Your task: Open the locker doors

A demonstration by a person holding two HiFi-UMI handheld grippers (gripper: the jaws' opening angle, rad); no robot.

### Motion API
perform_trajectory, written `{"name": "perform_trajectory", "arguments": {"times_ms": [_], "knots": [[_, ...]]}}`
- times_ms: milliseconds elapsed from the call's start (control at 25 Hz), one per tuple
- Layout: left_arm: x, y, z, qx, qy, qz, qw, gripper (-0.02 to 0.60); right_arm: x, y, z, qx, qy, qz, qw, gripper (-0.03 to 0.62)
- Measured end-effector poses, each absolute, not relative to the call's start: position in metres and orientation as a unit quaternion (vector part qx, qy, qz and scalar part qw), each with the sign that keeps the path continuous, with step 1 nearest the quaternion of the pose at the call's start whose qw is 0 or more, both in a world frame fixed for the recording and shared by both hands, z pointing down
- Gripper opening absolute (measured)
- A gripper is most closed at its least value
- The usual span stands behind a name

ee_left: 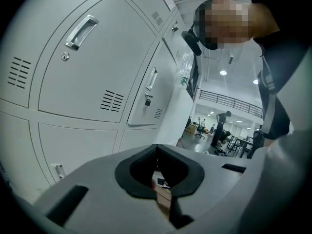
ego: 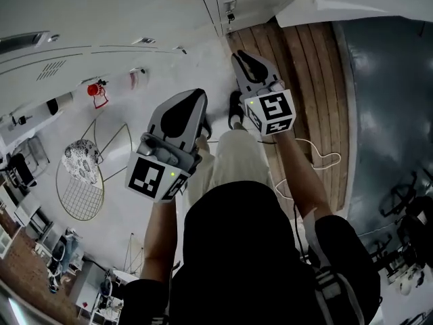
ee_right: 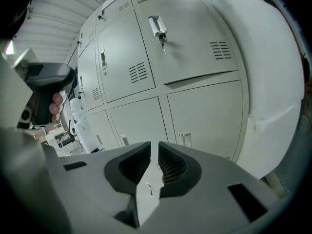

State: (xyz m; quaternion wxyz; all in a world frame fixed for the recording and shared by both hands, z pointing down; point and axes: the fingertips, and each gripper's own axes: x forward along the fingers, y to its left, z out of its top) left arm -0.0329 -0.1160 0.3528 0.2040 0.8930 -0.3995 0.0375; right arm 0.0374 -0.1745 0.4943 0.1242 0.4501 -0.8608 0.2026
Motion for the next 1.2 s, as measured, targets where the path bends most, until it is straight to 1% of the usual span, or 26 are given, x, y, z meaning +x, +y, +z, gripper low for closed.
{"name": "perform_trajectory", "arguments": {"times_ms": [240,320,520,640,720,840,920,1040,1200], "knots": [[-0.034,-0.121,0.363,0.885,-0.416,0.042,0.206,0.017,0.037,-0.208,0.530,0.450,-0.859,0.201,0.136,0.043],[-0.036,-0.122,0.366,0.882,-0.422,0.045,0.204,0.017,0.034,-0.221,0.541,0.449,-0.859,0.201,0.144,0.061],[-0.042,-0.124,0.370,0.874,-0.434,0.043,0.213,0.018,0.028,-0.247,0.568,0.442,-0.857,0.205,0.166,0.080],[-0.043,-0.126,0.374,0.870,-0.437,0.046,0.224,0.017,0.025,-0.260,0.583,0.439,-0.857,0.203,0.180,0.110],[-0.044,-0.128,0.377,0.870,-0.437,0.048,0.224,0.017,0.024,-0.270,0.593,0.439,-0.855,0.202,0.188,0.117],[-0.047,-0.130,0.379,0.869,-0.440,0.048,0.221,0.018,0.021,-0.281,0.606,0.438,-0.853,0.202,0.201,0.151],[-0.047,-0.130,0.380,0.866,-0.440,0.050,0.233,0.018,0.019,-0.287,0.614,0.438,-0.851,0.201,0.211,0.162],[-0.051,-0.131,0.381,0.866,-0.444,0.046,0.227,0.017,0.018,-0.296,0.623,0.443,-0.846,0.200,0.220,0.200],[-0.055,-0.129,0.384,0.861,-0.448,0.048,0.235,0.017,0.018,-0.306,0.629,0.446,-0.843,0.199,0.227,0.223]]}}
